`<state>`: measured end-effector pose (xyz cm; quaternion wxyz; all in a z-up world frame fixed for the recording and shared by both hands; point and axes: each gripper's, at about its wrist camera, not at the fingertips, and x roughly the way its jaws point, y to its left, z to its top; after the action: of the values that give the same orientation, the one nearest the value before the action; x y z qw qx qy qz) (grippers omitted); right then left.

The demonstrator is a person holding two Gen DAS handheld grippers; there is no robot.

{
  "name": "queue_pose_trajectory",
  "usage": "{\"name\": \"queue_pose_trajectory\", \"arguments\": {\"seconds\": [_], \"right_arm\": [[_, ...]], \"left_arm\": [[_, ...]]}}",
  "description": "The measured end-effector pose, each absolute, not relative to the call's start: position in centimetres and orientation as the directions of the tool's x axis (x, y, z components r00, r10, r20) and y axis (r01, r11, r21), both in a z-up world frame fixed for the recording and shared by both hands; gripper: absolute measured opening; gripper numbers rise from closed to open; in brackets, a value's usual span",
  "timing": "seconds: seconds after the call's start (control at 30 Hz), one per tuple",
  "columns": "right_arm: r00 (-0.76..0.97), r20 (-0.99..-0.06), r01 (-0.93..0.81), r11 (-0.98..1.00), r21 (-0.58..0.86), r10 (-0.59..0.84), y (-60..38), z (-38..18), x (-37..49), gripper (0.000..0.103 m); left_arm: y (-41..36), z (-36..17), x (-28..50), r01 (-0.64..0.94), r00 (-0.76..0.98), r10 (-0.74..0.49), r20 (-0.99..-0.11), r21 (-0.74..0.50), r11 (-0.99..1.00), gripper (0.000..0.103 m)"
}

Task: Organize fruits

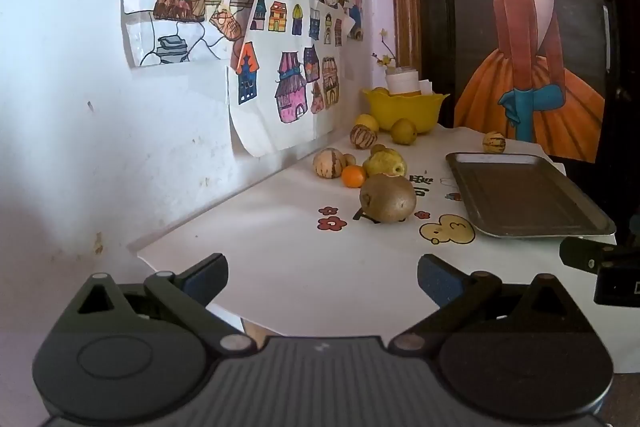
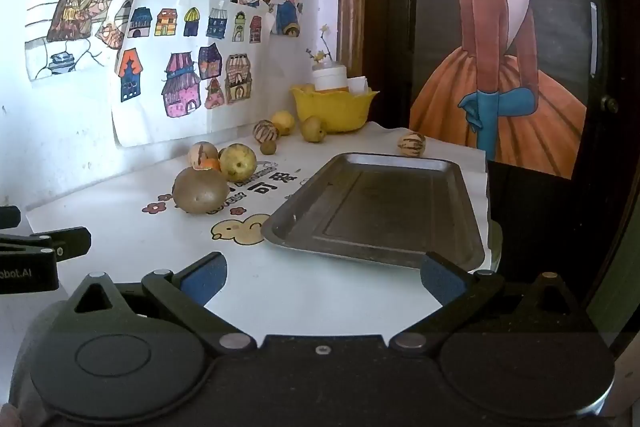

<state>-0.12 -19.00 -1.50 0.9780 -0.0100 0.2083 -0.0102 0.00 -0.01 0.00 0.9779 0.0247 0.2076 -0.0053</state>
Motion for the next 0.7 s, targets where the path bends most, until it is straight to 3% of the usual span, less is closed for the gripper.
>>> {"name": "queue_pose_trajectory", "arguments": {"seconds": [0.7], "right_arm": [[0.911,-0.412,0.016,1.000,-0.025,-0.025,-18.89,-1.79,-0.23,0.103]], "left_arm": [[0.07,-0.04,0.02,0.011,0.907,0.005,-0.422,0.035,0.999,0.103]]}}
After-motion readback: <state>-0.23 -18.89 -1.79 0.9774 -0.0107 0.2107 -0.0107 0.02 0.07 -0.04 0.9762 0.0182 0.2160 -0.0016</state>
